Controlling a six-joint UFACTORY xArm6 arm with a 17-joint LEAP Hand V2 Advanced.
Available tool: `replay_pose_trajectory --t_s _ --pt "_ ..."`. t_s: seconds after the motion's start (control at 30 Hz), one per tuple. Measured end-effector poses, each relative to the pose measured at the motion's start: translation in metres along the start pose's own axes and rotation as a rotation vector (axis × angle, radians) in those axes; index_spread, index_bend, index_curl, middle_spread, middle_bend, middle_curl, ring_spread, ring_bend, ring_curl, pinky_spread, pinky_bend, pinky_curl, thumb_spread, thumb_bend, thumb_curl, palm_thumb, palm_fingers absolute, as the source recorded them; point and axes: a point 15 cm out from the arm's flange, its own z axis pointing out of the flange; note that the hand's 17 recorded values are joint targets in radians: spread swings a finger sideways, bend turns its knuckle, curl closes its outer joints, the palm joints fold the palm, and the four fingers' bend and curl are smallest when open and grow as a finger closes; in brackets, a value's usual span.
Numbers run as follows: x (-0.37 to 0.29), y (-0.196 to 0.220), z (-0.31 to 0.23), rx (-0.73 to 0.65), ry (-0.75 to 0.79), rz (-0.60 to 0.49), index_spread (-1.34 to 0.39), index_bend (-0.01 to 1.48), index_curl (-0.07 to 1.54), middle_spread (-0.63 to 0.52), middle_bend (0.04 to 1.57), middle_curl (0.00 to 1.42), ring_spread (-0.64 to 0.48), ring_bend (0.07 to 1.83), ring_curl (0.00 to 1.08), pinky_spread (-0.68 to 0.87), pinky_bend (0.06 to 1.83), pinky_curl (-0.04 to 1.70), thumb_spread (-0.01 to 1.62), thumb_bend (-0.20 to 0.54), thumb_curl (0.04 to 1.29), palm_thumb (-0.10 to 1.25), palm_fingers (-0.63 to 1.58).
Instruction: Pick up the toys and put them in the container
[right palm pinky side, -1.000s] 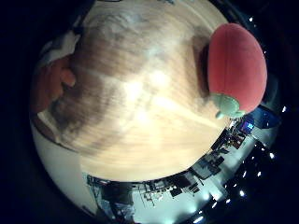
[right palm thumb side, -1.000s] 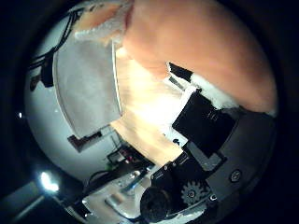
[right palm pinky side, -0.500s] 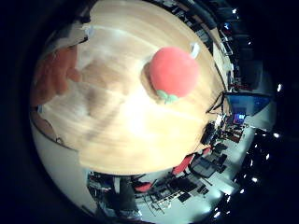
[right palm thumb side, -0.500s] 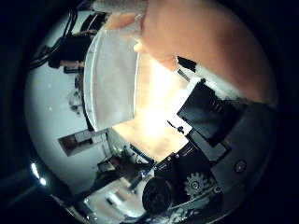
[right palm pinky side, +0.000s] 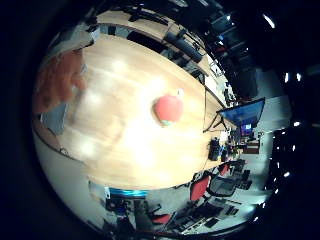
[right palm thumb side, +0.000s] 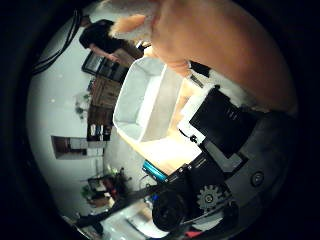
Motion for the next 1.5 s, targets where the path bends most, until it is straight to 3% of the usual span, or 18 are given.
replay_pose_trajectory --t_s 0.37,0.77,1.5 --pt "-0.107 -0.032 0.006 -0.005 -0.072 -0.145 -0.56 0.39 0.68 -0.39 0.88 0.67 -0.30 1.25 0.50 -0.44 1.28 0.47 0.91 -0.018 0.37 1.06 1.19" --pt "-0.167 -0.073 0.029 -0.054 -0.115 -0.247 -0.58 0.36 0.74 -0.40 0.86 0.66 -0.31 1.24 0.50 -0.45 1.27 0.49 0.93 -0.017 0.37 1.07 1.17" --pt "-0.193 -0.075 0.043 -0.087 -0.134 -0.294 -0.60 0.28 0.82 -0.41 0.84 0.67 -0.32 1.22 0.50 -0.46 1.25 0.50 0.96 -0.016 0.37 1.08 1.17"
